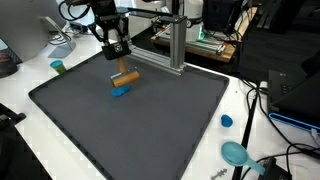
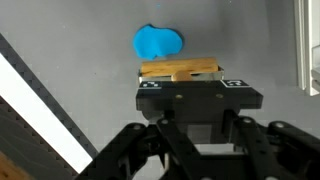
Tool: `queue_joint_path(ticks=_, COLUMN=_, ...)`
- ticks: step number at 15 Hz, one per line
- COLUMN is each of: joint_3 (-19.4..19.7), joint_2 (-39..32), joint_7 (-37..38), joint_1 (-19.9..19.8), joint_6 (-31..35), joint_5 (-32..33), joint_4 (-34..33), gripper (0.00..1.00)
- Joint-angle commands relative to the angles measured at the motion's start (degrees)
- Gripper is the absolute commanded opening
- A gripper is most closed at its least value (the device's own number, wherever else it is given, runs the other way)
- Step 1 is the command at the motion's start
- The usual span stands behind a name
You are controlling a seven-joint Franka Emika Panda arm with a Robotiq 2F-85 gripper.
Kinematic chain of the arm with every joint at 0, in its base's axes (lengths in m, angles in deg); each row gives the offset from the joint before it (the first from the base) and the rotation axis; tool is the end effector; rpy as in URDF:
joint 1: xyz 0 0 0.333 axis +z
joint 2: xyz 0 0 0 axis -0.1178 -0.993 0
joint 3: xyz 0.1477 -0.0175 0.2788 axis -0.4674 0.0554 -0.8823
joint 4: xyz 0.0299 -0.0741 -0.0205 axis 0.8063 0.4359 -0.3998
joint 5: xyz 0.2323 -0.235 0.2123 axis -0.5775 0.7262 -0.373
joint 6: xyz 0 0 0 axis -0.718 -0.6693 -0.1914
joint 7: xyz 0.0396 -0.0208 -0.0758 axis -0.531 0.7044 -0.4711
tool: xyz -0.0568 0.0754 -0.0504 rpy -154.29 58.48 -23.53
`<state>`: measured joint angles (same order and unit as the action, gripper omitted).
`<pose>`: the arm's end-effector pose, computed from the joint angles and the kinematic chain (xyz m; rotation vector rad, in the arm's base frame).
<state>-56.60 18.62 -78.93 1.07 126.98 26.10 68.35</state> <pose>0.5799 -0.0698 0.3610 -2.5820 -1.6988 -0.2589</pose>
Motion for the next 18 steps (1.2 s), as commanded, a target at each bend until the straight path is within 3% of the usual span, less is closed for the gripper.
queue_joint_path(ticks=1, joint_3=0.0, joint_2=-2.5, joint_7=1.9, joint_1=-0.3, joint_6=-0.8, joint_5=1.8, joint_4=-4.0, gripper=0.22)
queue_joint_path(ticks=18, joint_3=-0.7, joint_2=-9.2, joint_7=4.2, joint_1=-1.5, joint_6=1.8, joint_5=6.4, joint_4=-6.1, gripper=0.22)
